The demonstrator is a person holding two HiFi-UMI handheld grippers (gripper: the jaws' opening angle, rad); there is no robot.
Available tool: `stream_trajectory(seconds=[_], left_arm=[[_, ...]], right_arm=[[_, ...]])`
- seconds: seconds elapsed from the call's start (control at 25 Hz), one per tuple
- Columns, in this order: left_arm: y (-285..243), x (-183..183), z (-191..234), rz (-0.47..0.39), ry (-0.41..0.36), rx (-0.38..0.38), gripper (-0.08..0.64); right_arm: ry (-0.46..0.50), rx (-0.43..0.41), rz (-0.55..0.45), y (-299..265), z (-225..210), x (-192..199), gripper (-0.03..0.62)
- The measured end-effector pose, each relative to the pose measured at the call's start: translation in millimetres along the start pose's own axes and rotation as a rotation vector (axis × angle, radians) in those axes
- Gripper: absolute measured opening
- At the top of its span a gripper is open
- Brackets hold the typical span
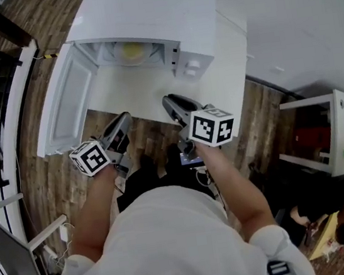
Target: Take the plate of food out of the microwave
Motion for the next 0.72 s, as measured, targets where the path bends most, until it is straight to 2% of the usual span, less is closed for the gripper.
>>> stream_trajectory(seconds=[0.24,0.52,0.72], left_arm=[[-12,-19,20,0.005,0.007,-0.031,0.066],[-24,-40,44,0.040,0.000,-0.017,0.066],[-38,-51,68,0.047,-0.001,-0.045,0.066]], right_arm=[[-0.013,0.039,-0.003,-25,-5,-2,0.071],[-0.029,0.099,-0.028,-52,-9,-5,0.071],[-0.030,0.138,-0.043,-72,-17,-11,0.071]])
Point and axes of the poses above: the fingertips, and each gripper's own axes: y backward along the fingers, z to its left, x out of its underside, the point moved 7 cm from there along y, backward along the fingers, and after that the axes turned 3 degrees about -y, right-handed, at the moved point
